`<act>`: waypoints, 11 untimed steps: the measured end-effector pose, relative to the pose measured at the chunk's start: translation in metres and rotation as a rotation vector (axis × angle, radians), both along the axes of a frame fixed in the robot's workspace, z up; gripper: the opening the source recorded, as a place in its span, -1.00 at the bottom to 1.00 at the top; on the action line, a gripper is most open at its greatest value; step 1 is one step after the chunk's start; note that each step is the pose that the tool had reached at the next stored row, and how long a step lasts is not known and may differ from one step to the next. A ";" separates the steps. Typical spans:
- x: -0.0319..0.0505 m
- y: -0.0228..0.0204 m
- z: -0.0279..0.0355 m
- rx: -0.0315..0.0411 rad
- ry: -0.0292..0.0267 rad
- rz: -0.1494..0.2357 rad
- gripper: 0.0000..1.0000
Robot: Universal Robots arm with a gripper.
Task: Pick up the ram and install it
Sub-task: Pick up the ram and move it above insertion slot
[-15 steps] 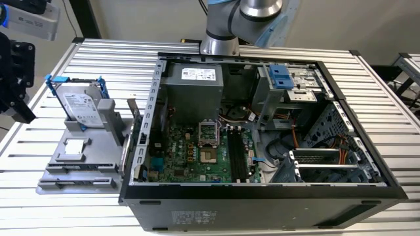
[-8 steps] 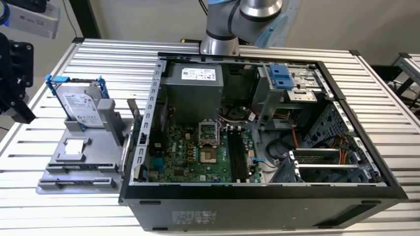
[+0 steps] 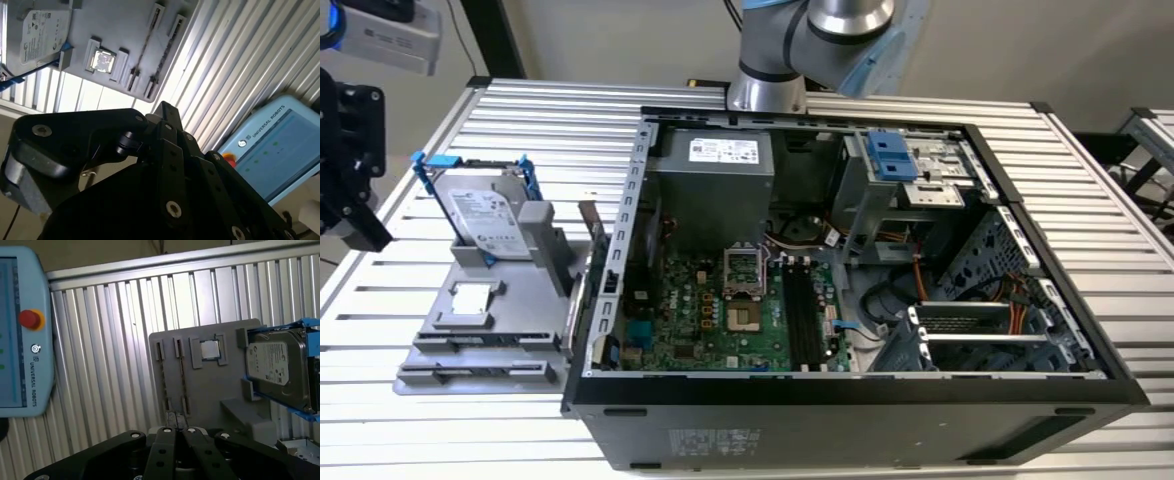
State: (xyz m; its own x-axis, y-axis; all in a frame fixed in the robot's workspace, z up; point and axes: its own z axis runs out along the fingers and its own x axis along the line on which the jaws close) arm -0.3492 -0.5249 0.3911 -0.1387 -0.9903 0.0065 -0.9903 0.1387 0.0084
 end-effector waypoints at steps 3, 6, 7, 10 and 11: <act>0.0000 0.0000 0.0000 -0.0005 0.0000 0.027 -1.00; 0.0000 0.0000 0.0000 -0.0006 0.0000 0.059 -1.00; 0.0000 0.0000 0.0001 -0.0006 0.0001 0.070 -1.00; 0.0000 0.0000 0.0000 -0.0006 0.0000 0.107 -1.00; 0.0000 0.0000 0.0000 -0.0005 0.0000 0.119 -1.00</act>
State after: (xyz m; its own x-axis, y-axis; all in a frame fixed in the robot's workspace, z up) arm -0.3492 -0.5249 0.3911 -0.0206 -0.9998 0.0071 -0.9998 0.0207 0.0083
